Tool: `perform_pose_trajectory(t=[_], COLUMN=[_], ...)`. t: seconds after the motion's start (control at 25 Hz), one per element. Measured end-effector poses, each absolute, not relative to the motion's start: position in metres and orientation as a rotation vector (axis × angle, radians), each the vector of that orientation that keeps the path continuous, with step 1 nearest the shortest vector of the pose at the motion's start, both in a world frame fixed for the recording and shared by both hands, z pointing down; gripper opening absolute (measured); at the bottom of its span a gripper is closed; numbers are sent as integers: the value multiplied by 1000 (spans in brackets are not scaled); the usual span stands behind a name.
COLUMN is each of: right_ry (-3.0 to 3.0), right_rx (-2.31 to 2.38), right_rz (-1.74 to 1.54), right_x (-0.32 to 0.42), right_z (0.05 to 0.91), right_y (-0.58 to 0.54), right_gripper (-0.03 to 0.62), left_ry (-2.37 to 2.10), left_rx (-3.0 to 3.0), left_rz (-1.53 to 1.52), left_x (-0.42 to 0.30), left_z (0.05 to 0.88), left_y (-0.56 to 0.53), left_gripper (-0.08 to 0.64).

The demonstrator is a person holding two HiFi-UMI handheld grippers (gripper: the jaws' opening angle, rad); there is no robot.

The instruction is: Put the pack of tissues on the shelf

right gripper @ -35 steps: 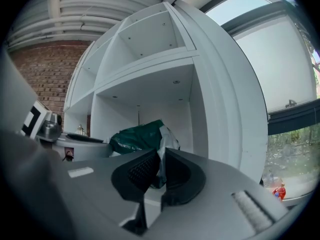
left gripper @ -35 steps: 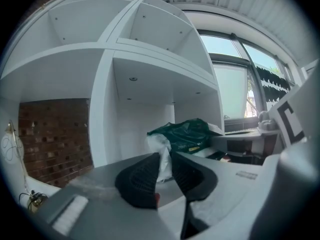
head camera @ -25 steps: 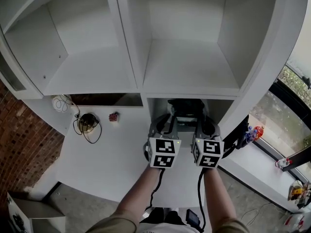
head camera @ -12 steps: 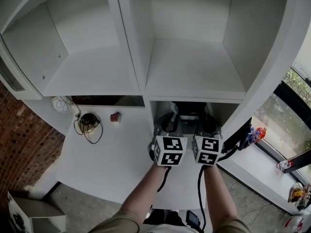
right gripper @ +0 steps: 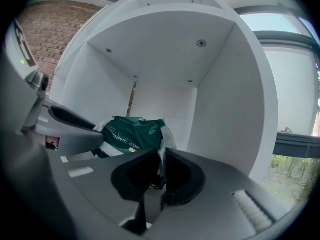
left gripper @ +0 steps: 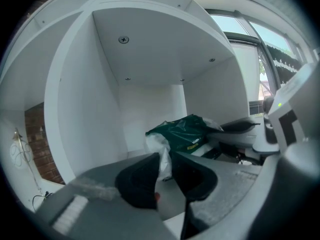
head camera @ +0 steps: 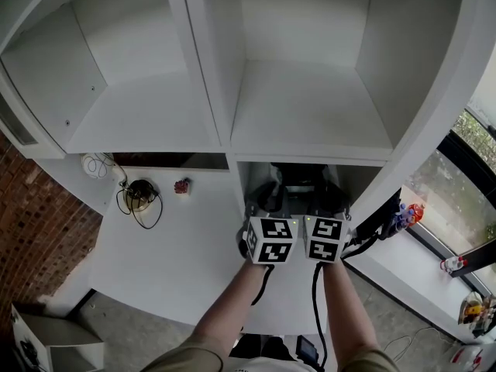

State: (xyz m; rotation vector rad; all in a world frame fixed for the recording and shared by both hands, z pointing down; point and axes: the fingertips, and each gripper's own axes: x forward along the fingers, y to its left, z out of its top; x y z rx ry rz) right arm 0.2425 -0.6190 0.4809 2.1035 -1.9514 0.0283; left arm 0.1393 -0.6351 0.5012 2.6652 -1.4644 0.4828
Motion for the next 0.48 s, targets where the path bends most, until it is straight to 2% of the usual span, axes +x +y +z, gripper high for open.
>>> perform_pose_trajectory(t=[0.48], right_ry=[-1973], right_rx=[2180], right_rz=[32], right_x=[245], right_z=[476], right_y=[-616], right_gripper=[39], left_ry=[-1460], left_rx=[2654], left_rz=[450], left_x=[138], left_z=[505], left_y=[-634], left_gripper=[110])
